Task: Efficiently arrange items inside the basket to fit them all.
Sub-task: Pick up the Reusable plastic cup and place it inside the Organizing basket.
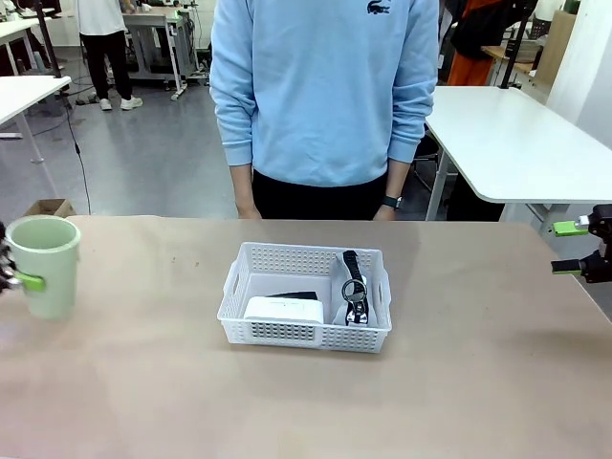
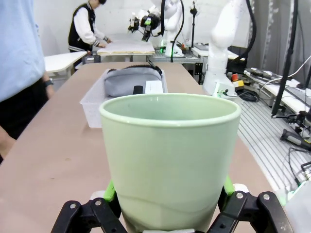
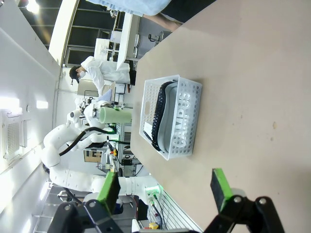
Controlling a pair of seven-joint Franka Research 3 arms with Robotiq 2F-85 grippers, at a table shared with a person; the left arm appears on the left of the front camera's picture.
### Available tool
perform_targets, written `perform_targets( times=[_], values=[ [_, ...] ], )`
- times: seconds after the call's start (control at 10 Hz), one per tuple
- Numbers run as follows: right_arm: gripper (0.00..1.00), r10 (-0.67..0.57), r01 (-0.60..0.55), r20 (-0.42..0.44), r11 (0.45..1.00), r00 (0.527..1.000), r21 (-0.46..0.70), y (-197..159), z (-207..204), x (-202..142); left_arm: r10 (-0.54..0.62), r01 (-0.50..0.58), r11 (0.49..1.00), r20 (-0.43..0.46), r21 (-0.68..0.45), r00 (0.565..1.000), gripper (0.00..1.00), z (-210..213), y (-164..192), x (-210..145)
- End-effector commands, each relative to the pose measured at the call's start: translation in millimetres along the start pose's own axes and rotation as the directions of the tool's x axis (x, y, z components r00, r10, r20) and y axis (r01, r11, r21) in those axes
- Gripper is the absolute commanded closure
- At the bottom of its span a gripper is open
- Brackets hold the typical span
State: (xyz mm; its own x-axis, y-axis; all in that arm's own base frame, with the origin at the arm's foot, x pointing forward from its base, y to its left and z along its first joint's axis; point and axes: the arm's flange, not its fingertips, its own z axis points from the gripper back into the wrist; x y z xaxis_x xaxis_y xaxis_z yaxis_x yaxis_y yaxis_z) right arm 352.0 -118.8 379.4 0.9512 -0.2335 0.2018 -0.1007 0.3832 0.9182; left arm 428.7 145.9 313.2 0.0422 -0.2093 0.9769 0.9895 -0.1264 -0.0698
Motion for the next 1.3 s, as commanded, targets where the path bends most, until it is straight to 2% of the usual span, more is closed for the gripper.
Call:
perform_targets(
  times=[0.0, 0.1, 0.2, 0.4, 0.5, 0.6, 1.0, 1.1, 1.2],
  values=[
    [0.00, 0.019, -0.019, -0.009, 1.000, 1.000, 0.003, 0.3, 3.6, -0.8, 0.002, 0.000, 0.998, -0.039, 0.069, 0.999, 1.00, 16.4, -35.5, 73.9],
    [0.00, 0.019, -0.019, -0.009, 1.000, 1.000, 0.003, 0.3, 3.6, -0.8, 0.042, -0.042, 0.983, 0.004, 0.177, 0.999, 1.00, 18.4, -50.3, 102.8],
    [0.00, 0.019, -0.019, -0.009, 1.000, 1.000, 0.003, 0.3, 3.6, -0.8, 0.057, -0.064, 0.969, 0.038, 0.239, 0.998, 1.00, 19.2, -65.3, 124.4],
    [0.00, 0.019, -0.019, -0.009, 1.000, 1.000, 0.003, 0.3, 3.6, -0.8, 0.039, -0.056, 0.954, 0.065, 0.294, 0.997, 1.00, 25.9, -90.1, 140.3],
    [0.00, 0.019, -0.019, -0.009, 1.000, 1.000, 0.003, 0.3, 3.6, -0.8, 0.002, -0.014, 0.952, 0.039, 0.305, 0.999, 1.00, 32.4, -99.2, 137.6],
    [0.00, 0.019, -0.019, -0.009, 1.000, 1.000, 0.003, 0.3, 3.6, -0.8, 0.045, -0.052, 0.969, 0.035, 0.242, 0.998, 1.00, 35.9, -82.5, 144.4],
    [0.00, 0.019, -0.019, -0.009, 1.000, 1.000, 0.003, 0.3, 3.6, -0.8, 0.045, -0.052, 0.969, 0.035, 0.242, 0.998, 1.00, 35.9, -82.5, 144.4],
    [0.00, 0.019, -0.019, -0.009, 1.000, 1.000, 0.003, 0.3, 3.6, -0.8, 0.053, -0.061, 0.967, 0.036, 0.246, 0.998, 0.13, 33.0, -83.8, 139.8],
    [0.00, 0.019, -0.019, -0.009, 1.000, 1.000, 0.003, 0.3, 3.6, -0.8, 0.084, -0.091, 0.963, 0.038, 0.252, 0.996, 0.13, 16.1, -86.9, 145.7]
  ],
)
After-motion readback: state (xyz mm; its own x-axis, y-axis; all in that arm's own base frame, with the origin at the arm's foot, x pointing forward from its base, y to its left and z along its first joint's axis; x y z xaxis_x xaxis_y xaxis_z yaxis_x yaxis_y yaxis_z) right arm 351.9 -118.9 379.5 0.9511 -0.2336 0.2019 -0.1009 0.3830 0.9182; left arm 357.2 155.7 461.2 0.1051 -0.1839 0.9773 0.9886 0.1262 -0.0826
